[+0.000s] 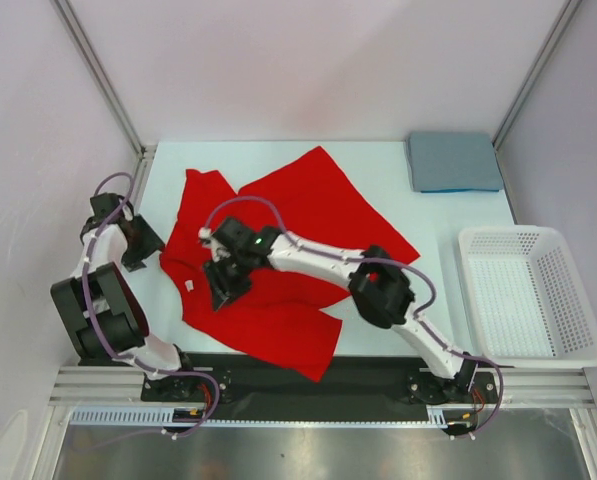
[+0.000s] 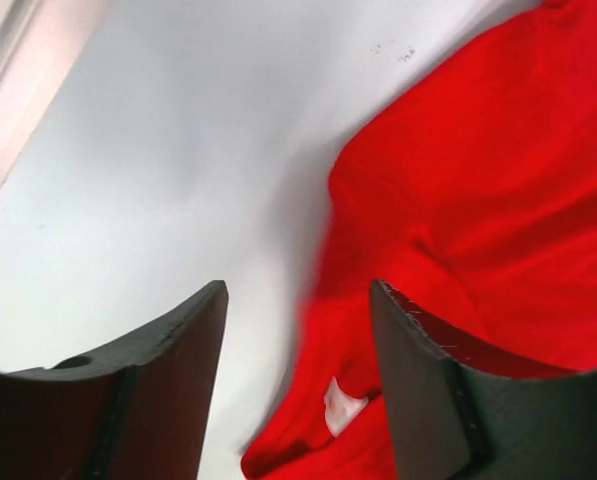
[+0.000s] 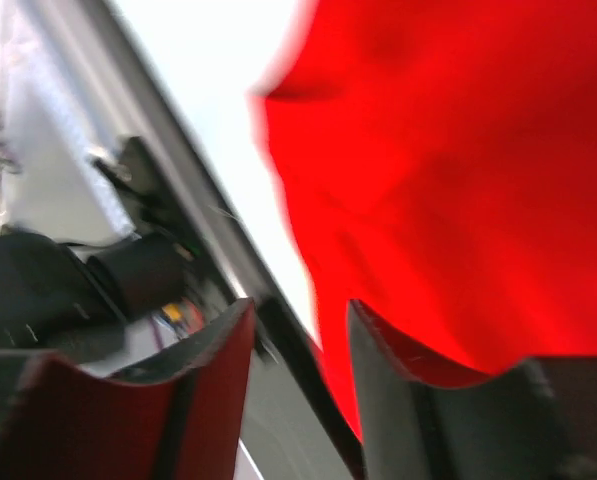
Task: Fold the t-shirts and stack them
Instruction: Flatten the tshirt out
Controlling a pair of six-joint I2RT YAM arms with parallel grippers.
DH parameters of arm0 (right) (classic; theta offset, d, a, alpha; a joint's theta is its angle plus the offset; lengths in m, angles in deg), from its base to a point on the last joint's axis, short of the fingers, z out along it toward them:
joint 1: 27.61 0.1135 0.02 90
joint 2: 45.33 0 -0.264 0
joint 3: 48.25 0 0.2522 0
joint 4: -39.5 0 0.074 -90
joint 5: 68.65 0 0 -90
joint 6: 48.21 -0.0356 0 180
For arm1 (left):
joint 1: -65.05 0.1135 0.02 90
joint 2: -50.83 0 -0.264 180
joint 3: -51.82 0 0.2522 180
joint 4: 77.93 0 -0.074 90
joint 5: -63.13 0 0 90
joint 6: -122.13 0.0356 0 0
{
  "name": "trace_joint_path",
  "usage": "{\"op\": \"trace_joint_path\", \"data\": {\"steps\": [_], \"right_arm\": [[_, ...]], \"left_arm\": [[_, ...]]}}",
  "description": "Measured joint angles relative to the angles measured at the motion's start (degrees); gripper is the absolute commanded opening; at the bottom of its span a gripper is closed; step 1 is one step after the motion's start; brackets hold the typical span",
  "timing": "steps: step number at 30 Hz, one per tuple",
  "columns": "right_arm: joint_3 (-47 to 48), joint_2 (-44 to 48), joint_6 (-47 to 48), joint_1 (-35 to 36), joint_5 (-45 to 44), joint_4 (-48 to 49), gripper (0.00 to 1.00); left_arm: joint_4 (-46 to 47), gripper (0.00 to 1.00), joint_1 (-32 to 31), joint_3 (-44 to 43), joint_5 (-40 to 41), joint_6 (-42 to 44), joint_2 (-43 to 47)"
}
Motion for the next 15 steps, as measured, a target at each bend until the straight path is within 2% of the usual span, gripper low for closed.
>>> {"op": "trace_joint_path", "data": {"steps": [3, 6, 11, 15], "right_arm": [[-8.7, 8.1, 1.9, -5.3, -2.9, -2.7, 0.53], [-17.2, 17.3, 3.1, -13.7, -5.1, -3.8, 0.56], [-27.2, 30.8, 6.2, -31.1, -10.7, -4.3, 0.50], [-36.0, 37.7, 7.9, -40.8, -14.5, -5.7, 0.48]], "left_arm": [[-0.5, 0.68, 0.0, 1.3, 0.3, -0.4, 4.6], [-1.1, 0.71, 0.0, 2.6, 1.0, -1.7, 10.1], [-1.9, 0.66, 0.0, 6.8, 0.6, -7.2, 17.4], [-4.4, 0.66, -3.4, 12.7, -0.6, -12.2, 25.3]]}}
